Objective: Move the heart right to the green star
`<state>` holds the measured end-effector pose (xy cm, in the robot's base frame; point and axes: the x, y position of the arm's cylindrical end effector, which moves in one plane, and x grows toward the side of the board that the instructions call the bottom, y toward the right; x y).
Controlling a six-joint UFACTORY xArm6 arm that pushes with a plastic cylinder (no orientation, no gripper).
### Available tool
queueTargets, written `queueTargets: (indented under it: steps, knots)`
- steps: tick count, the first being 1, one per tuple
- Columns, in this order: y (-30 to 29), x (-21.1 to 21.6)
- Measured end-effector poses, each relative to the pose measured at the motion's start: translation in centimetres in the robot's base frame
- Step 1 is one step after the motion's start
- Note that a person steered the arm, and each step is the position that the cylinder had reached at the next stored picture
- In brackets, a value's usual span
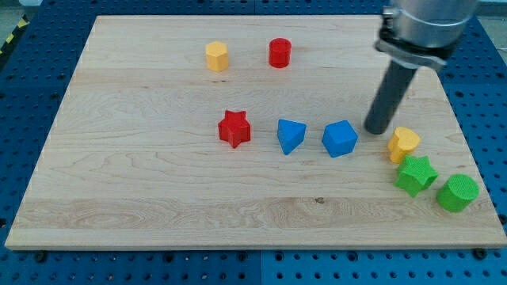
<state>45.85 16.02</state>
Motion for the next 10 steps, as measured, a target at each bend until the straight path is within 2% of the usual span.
queueTargets:
  steps: [2, 4, 6, 7, 10]
  knots:
    - [2.1, 1.7]
    - [7.9, 3.1]
    - [8.4, 2.1]
    - [10.8, 1.1]
    - [10.4, 3.7]
